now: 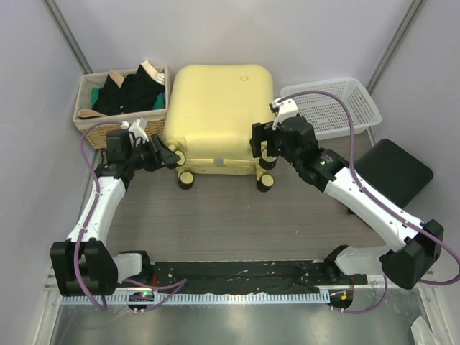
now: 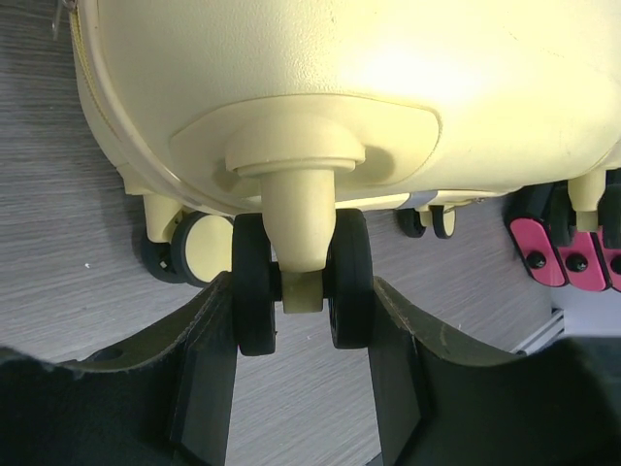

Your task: Open, take out, and arrange the luggage

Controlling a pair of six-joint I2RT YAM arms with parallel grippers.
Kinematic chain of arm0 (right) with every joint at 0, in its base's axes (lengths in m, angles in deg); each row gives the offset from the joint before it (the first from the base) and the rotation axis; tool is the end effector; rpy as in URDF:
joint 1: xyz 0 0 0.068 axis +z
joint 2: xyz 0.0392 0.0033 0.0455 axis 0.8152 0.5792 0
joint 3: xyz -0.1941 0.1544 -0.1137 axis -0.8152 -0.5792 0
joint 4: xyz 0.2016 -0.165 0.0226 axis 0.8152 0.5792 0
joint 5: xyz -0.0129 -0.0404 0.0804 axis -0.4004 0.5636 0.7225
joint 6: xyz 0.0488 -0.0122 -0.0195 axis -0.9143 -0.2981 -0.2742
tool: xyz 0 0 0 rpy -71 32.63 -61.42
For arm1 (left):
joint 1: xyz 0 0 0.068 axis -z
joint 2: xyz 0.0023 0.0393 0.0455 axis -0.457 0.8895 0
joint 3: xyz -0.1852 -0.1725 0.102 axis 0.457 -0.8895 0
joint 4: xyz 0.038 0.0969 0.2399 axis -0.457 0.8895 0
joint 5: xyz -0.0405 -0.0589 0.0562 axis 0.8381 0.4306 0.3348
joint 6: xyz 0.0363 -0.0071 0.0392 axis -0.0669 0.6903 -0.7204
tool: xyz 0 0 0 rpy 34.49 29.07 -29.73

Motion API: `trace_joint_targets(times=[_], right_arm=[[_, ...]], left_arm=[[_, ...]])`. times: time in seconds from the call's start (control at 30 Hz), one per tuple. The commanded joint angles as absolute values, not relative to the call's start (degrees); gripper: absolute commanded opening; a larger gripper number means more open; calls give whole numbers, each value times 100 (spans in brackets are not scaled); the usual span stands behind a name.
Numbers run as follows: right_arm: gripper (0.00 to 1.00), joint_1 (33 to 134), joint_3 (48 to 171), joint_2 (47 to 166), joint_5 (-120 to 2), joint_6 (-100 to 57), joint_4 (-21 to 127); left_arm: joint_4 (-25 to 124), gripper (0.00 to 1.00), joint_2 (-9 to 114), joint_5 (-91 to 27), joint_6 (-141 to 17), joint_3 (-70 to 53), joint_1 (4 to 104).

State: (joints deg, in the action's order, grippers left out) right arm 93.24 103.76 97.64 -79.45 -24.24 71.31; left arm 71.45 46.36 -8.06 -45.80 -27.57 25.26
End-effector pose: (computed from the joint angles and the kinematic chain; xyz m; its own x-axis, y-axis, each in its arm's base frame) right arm 0.2297 0.1733 0.3743 -0.3565 -0.0759 -0.9312 -0.3934 0.9162 0.0759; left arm 0.2628 -0.0100 0.2906 -0.7044 -0.4157 -0.5753 0.0859 0.7547 -0.6504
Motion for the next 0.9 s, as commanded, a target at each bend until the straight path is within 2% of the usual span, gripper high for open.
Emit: trace_joint_targets(times=[0.0,0.4,0.47,0.57,0.6,0.67,0.7,0.73,0.77,0.8,0.87], right_arm=[[96,9258,10469,10161,-8315,-2523,7547],[93,9222,9925,10364,-7473,-2874,7363],[88,9223,9775,10495,-7235,-2953,7240],[72,9223,9705,10636,-7147,-3033,7169],[61,9223,9713,10663,-7095,-3059,7160],[43,9222,9783,10672,-6850,-3076,7151],[30,9223,9801,10637,-6796,-3146,7160],[26,9223,9792,10610,-6734,-3182,7143],[23,9223,9775,10575,-6551,-3208,7090],[15,9240,9749,10497,-6514,-3304,7072],[8,9240,9661,10408,-6444,-3454,6967]], left_arm=[[7271,0,4364,-1157,-4925,-2424,2403],[7411,0,4223,-1482,-5092,-2380,2412],[7394,0,4197,-1517,-5118,-2380,2403],[7429,0,4100,-1719,-5145,-2389,2412],[7420,0,4039,-1763,-5154,-2389,2403],[7420,15,3977,-1859,-5162,-2398,2412],[7403,25,3942,-1877,-5171,-2389,2412],[7411,46,3855,-1912,-5180,-2398,2403],[7394,55,3811,-1982,-5215,-2398,2412],[7394,68,3767,-2018,-5233,-2389,2412],[7385,80,3591,-2184,-5285,-2398,2412]])
